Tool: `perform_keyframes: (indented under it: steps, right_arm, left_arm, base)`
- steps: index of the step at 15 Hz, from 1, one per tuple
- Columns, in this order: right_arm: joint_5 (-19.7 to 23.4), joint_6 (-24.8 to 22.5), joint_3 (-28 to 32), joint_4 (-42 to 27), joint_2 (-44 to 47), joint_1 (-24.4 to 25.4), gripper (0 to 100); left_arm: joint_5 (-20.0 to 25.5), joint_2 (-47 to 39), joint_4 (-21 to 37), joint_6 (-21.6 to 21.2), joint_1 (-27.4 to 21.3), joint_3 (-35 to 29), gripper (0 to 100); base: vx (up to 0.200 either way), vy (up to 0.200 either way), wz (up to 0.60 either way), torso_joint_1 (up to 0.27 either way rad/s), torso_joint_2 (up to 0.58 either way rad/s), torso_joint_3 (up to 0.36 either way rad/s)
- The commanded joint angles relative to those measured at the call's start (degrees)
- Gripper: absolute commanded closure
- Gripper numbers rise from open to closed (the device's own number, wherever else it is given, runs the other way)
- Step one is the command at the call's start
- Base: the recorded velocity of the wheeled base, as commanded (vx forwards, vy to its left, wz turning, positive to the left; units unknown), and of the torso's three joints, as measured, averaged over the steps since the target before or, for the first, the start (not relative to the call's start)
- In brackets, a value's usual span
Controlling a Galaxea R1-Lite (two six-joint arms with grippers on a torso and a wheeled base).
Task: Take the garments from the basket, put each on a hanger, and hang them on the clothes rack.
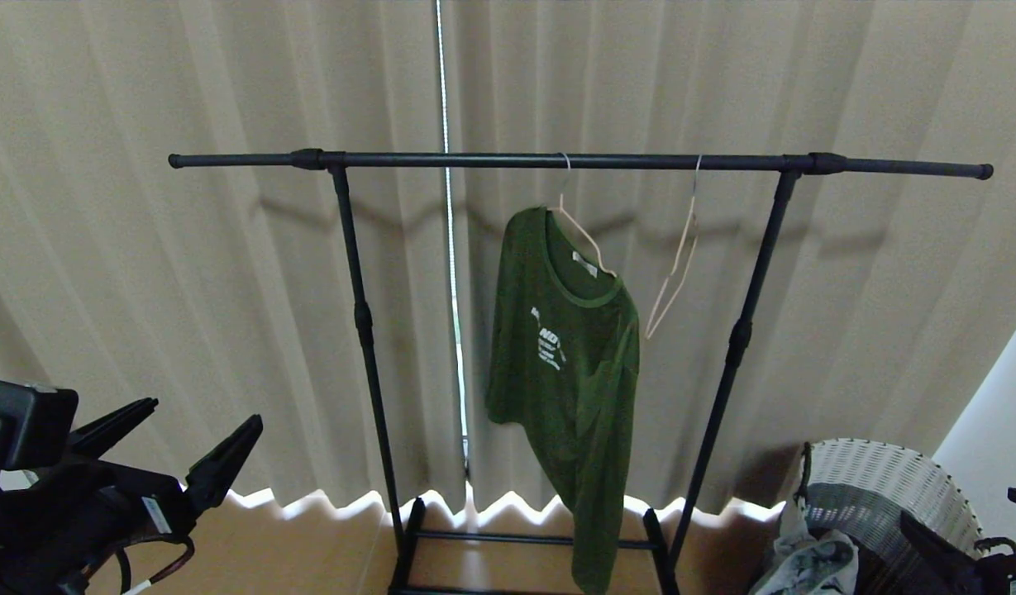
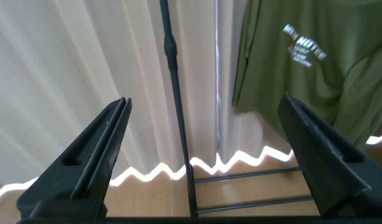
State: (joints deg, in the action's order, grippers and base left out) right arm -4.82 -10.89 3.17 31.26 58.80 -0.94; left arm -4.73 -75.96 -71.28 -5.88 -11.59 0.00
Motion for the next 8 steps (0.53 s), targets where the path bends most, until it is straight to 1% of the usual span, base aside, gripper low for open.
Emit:
perform_keyframes:
  steps: [1,8]
  right_arm:
    - [-0.02,-0.01,0.08,0.03,0.09,-0.03,0]
    - [-0.02,-0.01,0.08,0.38,0.00,-0.03,0]
  left_arm:
    - [-0.02,0.11,0.00,-0.01,0.08,0.00,0]
    - [-0.02,-0.24,0.00,-0.01,-0.01,0.00,0]
  base:
    - [0.000,0.000,0.00,-0.159,0.34,0.193]
    - [0.000,0.000,0.00,-0.196,0.47,0.268]
